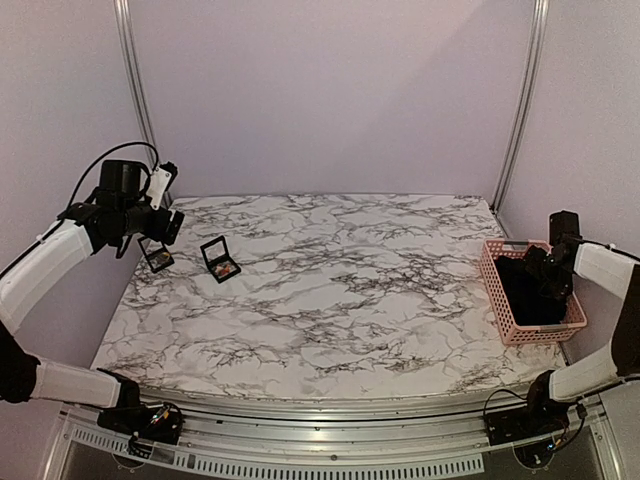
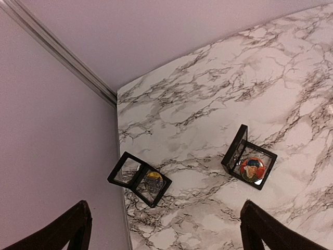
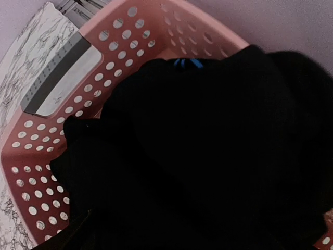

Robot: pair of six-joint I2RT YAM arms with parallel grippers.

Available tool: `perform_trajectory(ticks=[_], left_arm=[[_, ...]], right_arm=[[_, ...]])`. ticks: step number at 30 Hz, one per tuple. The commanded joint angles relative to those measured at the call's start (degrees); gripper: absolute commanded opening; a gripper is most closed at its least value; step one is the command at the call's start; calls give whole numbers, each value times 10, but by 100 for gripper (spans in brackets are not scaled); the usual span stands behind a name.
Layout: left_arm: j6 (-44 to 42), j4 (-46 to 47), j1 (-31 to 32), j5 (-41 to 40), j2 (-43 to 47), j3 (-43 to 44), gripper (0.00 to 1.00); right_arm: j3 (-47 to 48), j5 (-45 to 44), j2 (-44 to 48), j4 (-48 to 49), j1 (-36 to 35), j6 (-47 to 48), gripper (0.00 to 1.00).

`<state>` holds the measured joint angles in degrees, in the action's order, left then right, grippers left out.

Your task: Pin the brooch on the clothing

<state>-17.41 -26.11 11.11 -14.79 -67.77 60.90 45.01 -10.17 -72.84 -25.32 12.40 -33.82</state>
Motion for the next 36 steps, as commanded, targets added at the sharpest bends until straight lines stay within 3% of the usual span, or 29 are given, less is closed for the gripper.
perform_trajectory(ticks=[1,4,7,8,17,20,23,25,30,33,36], left_arm=[[-2,-41,-3,61,1,3,100],[1,-46,-3,55,-7,5,100],[-3,-46,-2,45,-6,3,100],[-5,-45,-3,45,-6,2,99],[-5,-62,-2,50,-16,34,100],[-7,-67,-2,54,-15,39,100],[-12,-70,-2,52,-13,43,100],[-16,-73,-3,47,-14,46,100],[-26,-81,-3,28,-8,56,100],[-35,-85,-3,20,-3,59,100],[-36,-87,-3,15,-5,64,100]], right_arm=[[14,131,-104,36,3,-2,83],[24,136,-144,42,3,-3,59],[38,115,-145,28,3,8,12],[48,107,-135,17,3,13,1],[256,27,35,-90,-7,68,0],[330,29,70,-75,-68,99,0],[401,38,72,-46,-188,126,0],[434,84,59,-15,-277,151,0],[478,387,4,126,-433,180,0],[480,468,-12,223,-468,156,0],[491,481,-39,247,-468,113,0]])
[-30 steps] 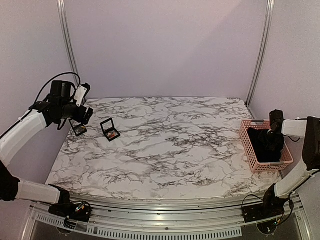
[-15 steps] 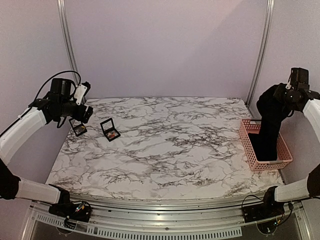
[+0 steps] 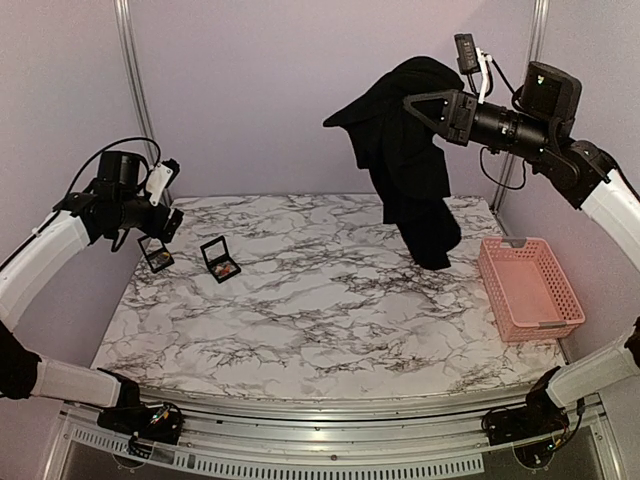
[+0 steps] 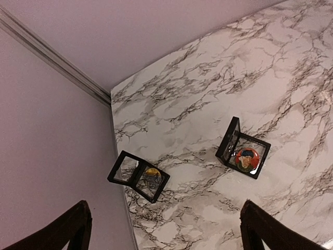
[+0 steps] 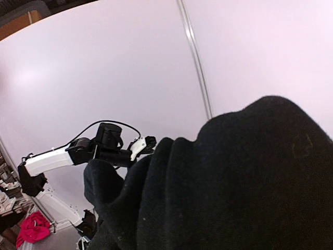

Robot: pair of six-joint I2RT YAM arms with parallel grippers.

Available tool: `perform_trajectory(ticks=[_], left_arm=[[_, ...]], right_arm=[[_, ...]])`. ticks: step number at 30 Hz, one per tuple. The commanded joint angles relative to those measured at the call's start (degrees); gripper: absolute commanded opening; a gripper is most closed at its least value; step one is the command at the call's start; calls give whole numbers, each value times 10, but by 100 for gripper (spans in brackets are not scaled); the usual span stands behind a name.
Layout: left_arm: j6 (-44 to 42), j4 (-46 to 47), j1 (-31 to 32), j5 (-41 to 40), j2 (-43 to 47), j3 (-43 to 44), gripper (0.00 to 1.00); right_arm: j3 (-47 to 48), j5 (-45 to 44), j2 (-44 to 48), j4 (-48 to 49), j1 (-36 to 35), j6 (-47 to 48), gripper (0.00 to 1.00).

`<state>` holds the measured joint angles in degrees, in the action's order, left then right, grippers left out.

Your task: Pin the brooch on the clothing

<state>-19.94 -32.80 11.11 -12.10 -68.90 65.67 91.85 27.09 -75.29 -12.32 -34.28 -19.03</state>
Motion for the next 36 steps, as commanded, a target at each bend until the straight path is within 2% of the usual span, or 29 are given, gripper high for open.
perform_trajectory(ticks=[1,5,8,9,11,12,14,16,18,20,24,26,30,36], left_arm=[[-11,-20,-3,-11,6,18,100],[-8,-18,-3,-4,-2,27,100],[-8,-17,-2,15,-12,33,99],[-13,-22,-1,29,-15,36,99],[-28,-40,7,69,-20,42,98],[-38,-54,15,92,-21,44,95],[-60,-87,45,147,-23,45,90],[-84,-129,88,182,-33,43,85],[-110,-183,145,193,-45,33,81],[-130,-211,204,185,-53,7,80],[-163,-234,306,174,-61,-68,79],[-172,-232,341,149,-69,-96,81],[-173,-185,361,81,-86,-150,85],[-180,-74,362,44,-102,-214,88]], right_arm=[[20,95,-23,118,-1,-43,0],[-25,-31,-56,91,-1,-89,0],[-68,-137,-98,36,0,-120,2],[-79,-150,-112,11,4,-134,12],[-93,-181,-146,-52,18,-154,41],[-99,-205,-167,-92,29,-165,52],[-123,-262,-190,-169,73,-182,64],[-157,-309,-195,-199,115,-193,71],[-177,-371,-180,-216,128,-192,74],[-176,-387,-169,-230,125,-170,76],[-171,-337,-165,-207,72,-95,72],[-170,-298,-174,-192,35,-62,69],[-169,-279,-211,-190,-17,-62,69],[-174,-295,-309,-208,-26,-61,73]])
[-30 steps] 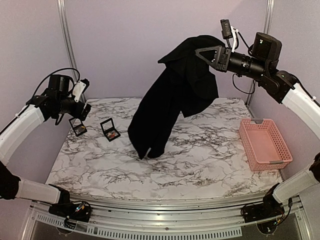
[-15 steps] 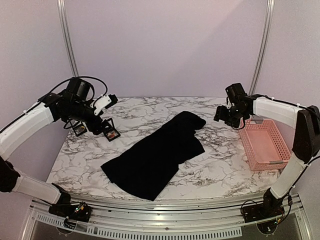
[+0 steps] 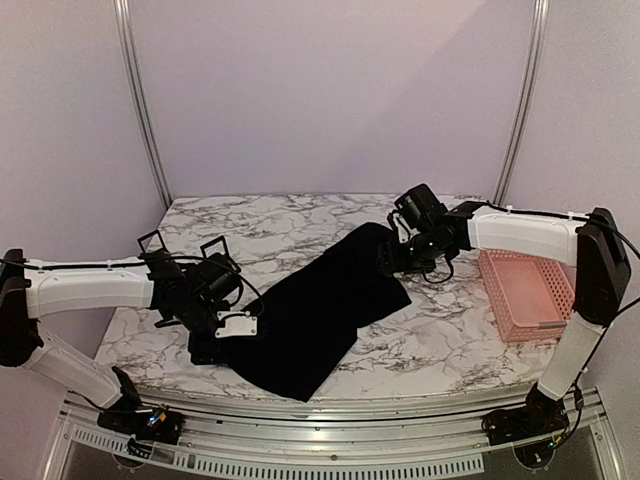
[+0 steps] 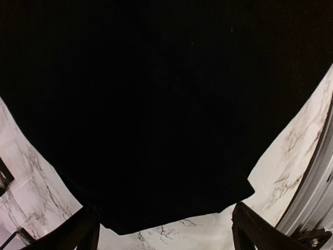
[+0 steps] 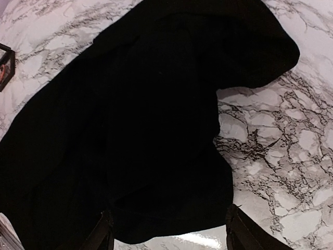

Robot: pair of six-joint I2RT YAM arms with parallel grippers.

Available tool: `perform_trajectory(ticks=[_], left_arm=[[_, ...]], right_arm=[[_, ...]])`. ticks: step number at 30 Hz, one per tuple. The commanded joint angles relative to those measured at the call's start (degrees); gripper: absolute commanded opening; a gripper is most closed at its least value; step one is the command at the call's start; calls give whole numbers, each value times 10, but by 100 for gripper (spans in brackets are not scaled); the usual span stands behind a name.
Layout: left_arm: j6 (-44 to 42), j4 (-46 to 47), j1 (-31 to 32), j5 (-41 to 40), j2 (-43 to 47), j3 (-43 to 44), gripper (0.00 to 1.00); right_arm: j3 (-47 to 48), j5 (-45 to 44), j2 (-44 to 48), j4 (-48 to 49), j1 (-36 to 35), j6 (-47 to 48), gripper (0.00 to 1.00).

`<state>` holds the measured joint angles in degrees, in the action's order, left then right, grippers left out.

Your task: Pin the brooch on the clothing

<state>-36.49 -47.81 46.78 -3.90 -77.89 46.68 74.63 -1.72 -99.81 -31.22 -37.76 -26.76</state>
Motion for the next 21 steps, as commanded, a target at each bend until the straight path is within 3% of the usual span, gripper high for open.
perform_trajectory(ticks=[1,4,7,10,12,18,21], left_arm=[[-15,89,5,-45,-15,-31,88],[-17,139,4,-66,-25,-54,87],[-24,184,4,-91,-37,-73,79],[-36,243,-5,-126,-50,-90,54],[-44,301,-21,-153,-62,-95,47],[-54,375,-63,-203,-137,-6,54],[-65,338,-72,-195,-142,41,73]], right_arm=[[0,-15,-82,-23,8,23,72],[5,-48,-133,-30,9,33,70],[-4,-40,-154,-21,9,44,55],[-28,-29,-135,-6,11,49,23],[-39,-17,-113,-19,14,49,1],[-93,68,3,-95,12,34,0],[-120,160,83,-101,10,14,0]])
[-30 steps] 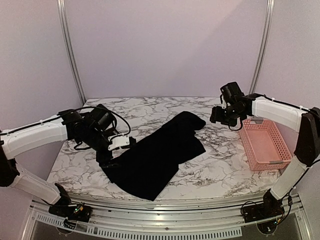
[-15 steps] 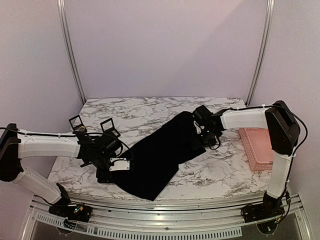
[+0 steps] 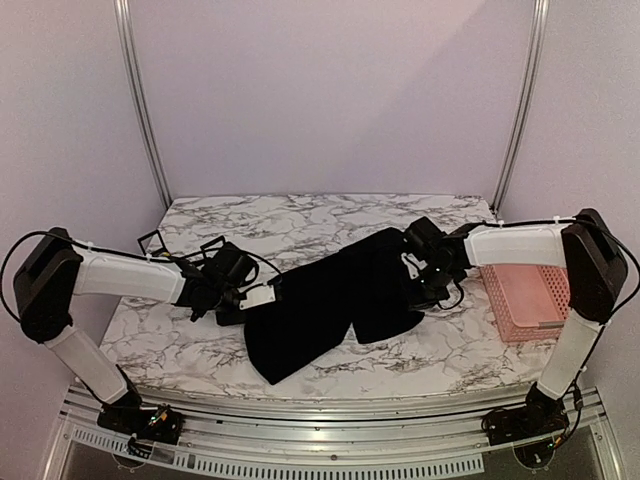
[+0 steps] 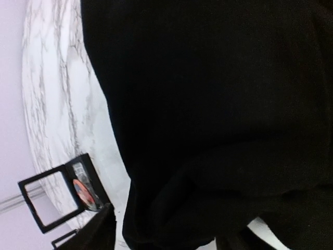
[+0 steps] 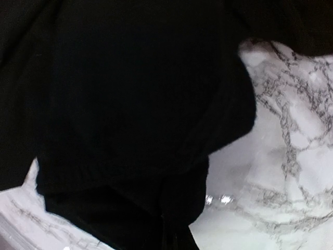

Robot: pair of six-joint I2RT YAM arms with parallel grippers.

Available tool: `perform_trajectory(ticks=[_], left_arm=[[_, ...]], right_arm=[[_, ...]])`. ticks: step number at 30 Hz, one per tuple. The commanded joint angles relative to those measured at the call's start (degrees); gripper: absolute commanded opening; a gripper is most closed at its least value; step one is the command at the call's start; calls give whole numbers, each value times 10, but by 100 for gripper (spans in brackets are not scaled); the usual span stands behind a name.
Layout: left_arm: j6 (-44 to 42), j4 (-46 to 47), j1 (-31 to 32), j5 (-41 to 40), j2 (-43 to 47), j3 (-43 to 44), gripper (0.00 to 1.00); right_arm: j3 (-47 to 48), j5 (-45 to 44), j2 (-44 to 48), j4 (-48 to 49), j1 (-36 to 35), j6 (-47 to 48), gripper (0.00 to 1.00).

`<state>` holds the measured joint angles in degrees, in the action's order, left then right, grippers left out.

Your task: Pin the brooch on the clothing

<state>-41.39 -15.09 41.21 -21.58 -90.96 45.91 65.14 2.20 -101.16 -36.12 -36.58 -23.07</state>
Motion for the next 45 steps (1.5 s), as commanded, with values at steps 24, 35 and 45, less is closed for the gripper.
perform_trajectory(ticks=[24,35,45], left_arm=[[1,-195,153,161,-37,6,54],[41,-319,-8,302,109,179,0],[126,-442,-82,320,151,415,0]], right_arm=[[67,128,232,-16,9,-115,0],[117,47,284,-74,66,-113,0],[224,14,416,-128,73,-120,0]])
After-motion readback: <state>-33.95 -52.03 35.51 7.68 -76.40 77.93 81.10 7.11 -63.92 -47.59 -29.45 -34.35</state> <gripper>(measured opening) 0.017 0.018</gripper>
